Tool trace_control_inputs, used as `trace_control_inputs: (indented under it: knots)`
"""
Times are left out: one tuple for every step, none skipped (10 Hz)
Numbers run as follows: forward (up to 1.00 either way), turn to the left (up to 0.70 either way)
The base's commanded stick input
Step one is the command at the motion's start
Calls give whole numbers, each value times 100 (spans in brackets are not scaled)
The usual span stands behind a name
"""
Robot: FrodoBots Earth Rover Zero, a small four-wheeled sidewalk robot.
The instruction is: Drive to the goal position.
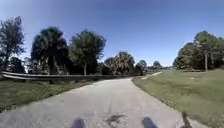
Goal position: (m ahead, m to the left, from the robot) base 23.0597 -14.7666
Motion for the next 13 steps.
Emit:
trace_control_inputs:
  knots:
    - [70, 35]
    - [70, 35]
    - [70, 30]
    - [70, 0]
    - [70, 0]
    - [70, 0]
    - [70, 0]
    - [70, 0]
    - [70, 0]
    - [70, 0]
    - [70, 0]
    - [70, 0]
    - [70, 0]
